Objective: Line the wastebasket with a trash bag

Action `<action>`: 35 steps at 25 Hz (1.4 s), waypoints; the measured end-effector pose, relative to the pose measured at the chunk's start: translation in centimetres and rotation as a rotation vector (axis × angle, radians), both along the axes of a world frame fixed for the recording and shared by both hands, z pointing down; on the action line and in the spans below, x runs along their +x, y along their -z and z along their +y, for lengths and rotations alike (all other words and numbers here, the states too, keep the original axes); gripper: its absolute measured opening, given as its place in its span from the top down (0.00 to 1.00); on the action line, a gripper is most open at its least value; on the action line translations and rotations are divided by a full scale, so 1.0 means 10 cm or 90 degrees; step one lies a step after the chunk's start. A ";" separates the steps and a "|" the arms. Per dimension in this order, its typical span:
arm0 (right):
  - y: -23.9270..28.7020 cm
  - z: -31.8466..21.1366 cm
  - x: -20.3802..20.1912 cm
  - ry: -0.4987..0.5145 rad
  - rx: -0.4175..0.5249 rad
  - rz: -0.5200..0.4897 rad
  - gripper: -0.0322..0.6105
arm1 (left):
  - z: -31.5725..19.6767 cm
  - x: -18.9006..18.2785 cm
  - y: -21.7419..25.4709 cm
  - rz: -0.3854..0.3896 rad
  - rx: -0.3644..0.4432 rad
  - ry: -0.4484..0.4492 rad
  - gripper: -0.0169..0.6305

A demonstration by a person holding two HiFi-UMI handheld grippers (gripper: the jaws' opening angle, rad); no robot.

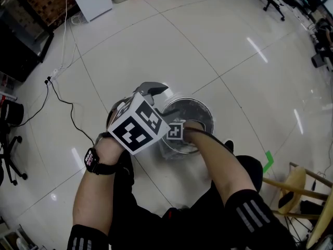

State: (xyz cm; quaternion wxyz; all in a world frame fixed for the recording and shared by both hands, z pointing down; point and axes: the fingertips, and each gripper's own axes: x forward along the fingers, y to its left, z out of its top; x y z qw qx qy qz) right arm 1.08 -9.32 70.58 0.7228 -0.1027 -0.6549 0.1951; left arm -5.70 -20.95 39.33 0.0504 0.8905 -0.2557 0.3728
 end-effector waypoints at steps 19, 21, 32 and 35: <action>1.99 -0.69 -0.25 -0.102 0.330 -0.388 0.94 | 0.31 0.02 0.20 0.039 0.039 0.020 0.55; 2.34 -0.66 -0.16 -0.144 0.364 -0.434 0.94 | 0.36 0.02 0.16 0.045 0.034 0.023 0.55; 3.17 -0.40 0.40 -0.373 0.413 -0.630 0.94 | 0.82 0.17 0.12 0.124 0.006 0.084 0.55; 3.22 -0.37 0.41 -0.355 0.417 -0.643 0.94 | 0.94 0.25 0.04 0.101 0.011 0.063 0.55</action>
